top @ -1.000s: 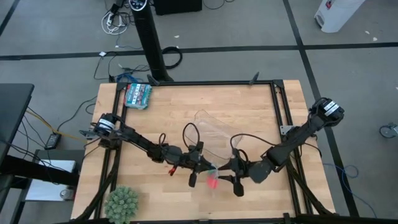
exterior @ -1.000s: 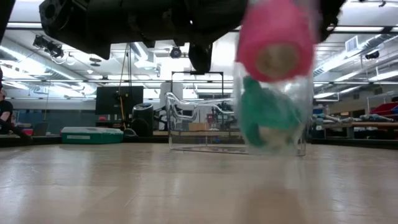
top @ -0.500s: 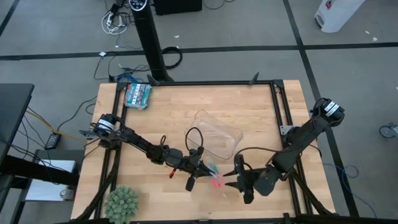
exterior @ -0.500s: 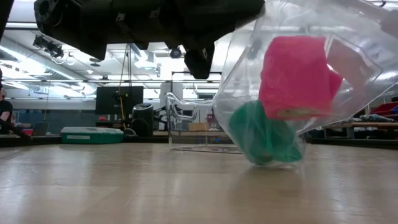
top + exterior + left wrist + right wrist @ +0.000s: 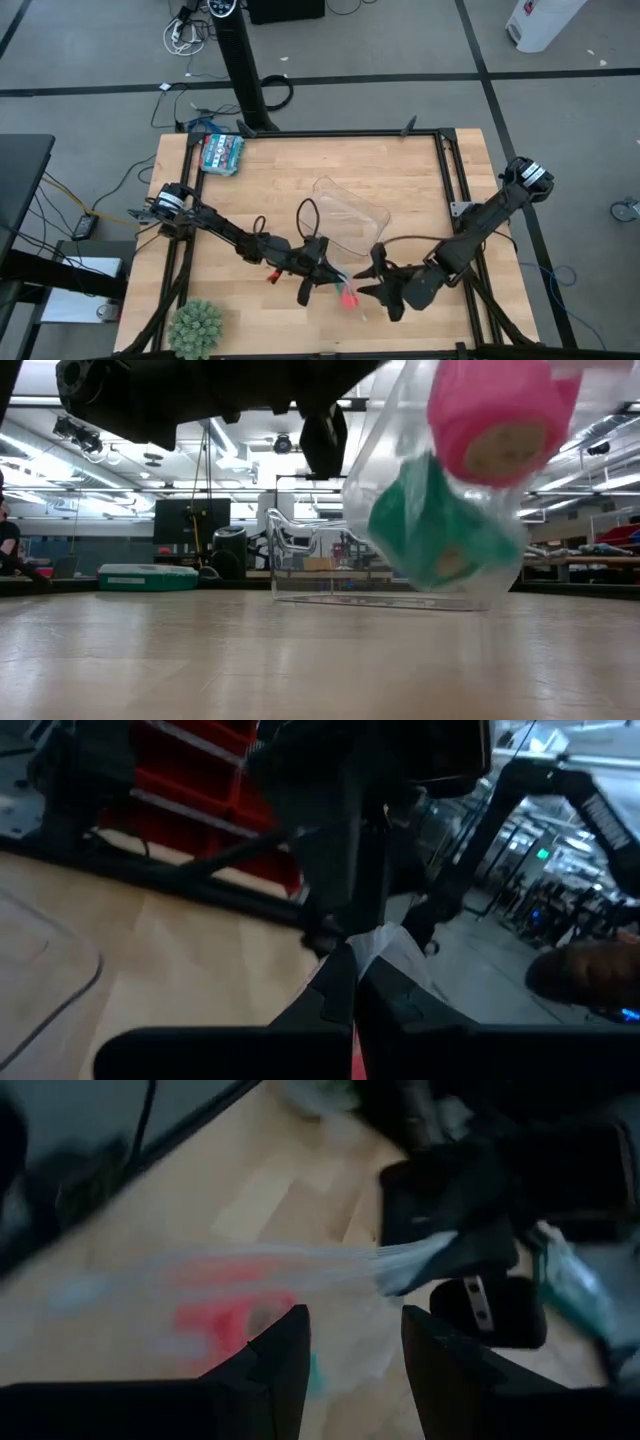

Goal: Roll bandage
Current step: Close the transparent zip bag

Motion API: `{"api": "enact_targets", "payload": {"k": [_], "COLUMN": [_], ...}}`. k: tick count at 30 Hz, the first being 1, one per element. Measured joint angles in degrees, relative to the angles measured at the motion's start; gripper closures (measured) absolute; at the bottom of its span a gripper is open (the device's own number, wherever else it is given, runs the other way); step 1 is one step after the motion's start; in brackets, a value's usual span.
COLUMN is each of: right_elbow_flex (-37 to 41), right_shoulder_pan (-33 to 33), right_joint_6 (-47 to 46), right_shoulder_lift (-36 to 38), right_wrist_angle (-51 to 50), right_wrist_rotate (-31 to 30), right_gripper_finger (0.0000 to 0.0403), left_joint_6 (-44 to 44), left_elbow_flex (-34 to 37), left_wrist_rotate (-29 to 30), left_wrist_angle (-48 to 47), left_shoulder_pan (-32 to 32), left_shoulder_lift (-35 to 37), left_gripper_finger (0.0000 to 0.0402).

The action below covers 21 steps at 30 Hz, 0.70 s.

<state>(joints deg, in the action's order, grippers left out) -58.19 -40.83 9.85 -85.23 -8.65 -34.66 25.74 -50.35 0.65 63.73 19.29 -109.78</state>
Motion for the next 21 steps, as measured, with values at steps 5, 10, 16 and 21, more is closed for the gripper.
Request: {"api": "enact_targets", "payload": {"k": [5, 10, 16, 21], "right_elbow_flex": [0.0, 0.0, 0.0, 0.0], "right_shoulder_pan": [2.6, 3.5, 3.2, 4.5], "right_joint_6": [-10.5, -15.5, -16.2, -16.0], "right_shoulder_lift": [0.0, 0.0, 0.0, 0.0], "right_wrist_angle": [1.4, 1.4, 1.5, 1.1], "right_wrist_rotate": [4.5, 5.0, 6.1, 5.0], "right_gripper_finger": [0.0252, 0.0252, 0.0252, 0.0252], "left_joint_6": [-0.5, -1.6, -1.6, -1.8], "left_elbow_flex": [0.0, 0.0, 0.0, 0.0], "left_wrist_rotate": [0.1, 0.6, 0.2, 0.1], "left_wrist_angle": [1.2, 1.2, 0.4, 0.6], "left_shoulder_pan": [0.0, 0.0, 0.0, -0.2], "left_shoulder_lift": [0.0, 0.0, 0.0, 0.0], "left_gripper_finger": [0.0394, 0.0394, 0.0394, 0.0394]}}
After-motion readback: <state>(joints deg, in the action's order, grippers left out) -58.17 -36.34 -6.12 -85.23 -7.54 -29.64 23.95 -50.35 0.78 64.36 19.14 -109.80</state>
